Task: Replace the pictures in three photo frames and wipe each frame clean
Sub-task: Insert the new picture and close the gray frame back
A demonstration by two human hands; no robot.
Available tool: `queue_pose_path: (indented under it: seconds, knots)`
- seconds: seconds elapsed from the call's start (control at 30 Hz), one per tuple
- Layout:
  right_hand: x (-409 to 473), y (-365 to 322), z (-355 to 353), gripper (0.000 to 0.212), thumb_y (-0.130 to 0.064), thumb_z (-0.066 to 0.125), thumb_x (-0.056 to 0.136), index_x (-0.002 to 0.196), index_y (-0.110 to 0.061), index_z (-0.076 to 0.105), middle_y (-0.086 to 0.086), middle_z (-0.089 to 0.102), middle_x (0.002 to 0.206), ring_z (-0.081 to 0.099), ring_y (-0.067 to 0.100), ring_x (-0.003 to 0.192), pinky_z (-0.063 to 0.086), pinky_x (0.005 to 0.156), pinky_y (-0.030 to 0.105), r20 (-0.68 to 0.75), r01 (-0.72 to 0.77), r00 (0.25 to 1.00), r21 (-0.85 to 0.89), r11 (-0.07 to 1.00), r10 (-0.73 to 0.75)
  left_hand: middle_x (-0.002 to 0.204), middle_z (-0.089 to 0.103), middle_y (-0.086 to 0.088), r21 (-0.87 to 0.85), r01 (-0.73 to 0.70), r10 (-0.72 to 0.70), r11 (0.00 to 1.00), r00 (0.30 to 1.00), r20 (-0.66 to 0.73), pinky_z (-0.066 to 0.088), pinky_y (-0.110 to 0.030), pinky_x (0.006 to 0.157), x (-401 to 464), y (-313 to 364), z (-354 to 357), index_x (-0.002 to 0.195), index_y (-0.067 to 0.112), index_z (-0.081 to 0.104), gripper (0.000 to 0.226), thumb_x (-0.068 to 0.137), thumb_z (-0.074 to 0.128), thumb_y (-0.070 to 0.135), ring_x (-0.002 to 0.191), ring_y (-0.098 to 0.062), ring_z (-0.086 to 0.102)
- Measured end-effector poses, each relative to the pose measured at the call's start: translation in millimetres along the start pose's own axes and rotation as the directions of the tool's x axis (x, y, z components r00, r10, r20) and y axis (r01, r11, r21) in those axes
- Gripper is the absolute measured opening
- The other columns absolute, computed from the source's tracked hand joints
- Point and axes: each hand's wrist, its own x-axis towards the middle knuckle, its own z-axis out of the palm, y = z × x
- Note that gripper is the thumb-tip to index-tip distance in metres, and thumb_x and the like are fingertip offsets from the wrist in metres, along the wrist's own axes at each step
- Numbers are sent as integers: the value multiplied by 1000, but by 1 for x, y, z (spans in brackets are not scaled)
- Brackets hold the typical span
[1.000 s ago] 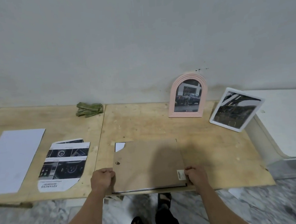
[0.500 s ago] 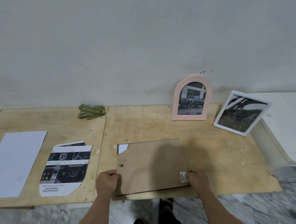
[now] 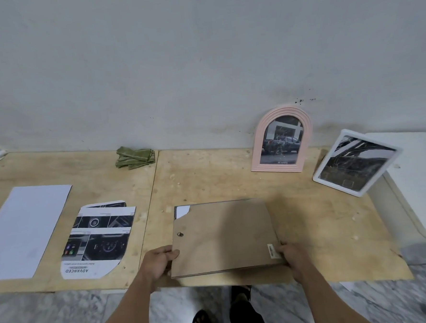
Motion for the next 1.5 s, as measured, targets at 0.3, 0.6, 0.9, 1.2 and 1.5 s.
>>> queue_pose_path:
  seconds: [0.3,0.6,0.9,1.2,1.5]
  knots:
    - [-38,-2,6,35,-2,78,75,101,-15,59,8,66,87,58,20,69,46,51,27,190,113,972,135,984,-137,98,72,-19,-65,-55,52,996,997,-52,53,-33,70,1,9,12,91,3,68,8,87,70,-4,77,-28,65]
    - [-36,-1,10,39,-6,80,73,105,-8,57,14,65,87,55,24,63,43,48,28,129,50,990,68,996,-59,114,67,-19,-46,-29,31,999,998,46,60,-35,55,-12,-6,22,127,9,51,57,78,74,-10,83,-37,71]
    - [-37,-12,-1,22,-21,58,94,104,-1,61,12,58,82,54,22,67,48,52,31,-33,7,999,127,992,-3,112,71,-21,-69,-1,6,998,997,73,62,-40,65,-14,2,13,117,6,62,35,84,75,7,89,-36,70]
    - [-43,-13,14,46,-10,76,78,118,-7,52,12,60,108,58,27,91,54,63,36,24,44,998,238,970,-51,90,71,-20,-47,-43,43,998,999,14,56,-42,64,-23,9,23,107,4,63,18,89,67,0,75,-38,65]
    - [-103,-97,6,18,-15,56,95,107,-2,54,16,61,80,60,19,41,55,41,34,-22,389,915,322,863,-404,96,76,-14,117,-198,201,973,979,-16,58,-37,75,-36,69,21,123,7,64,33,92,67,19,78,-30,68]
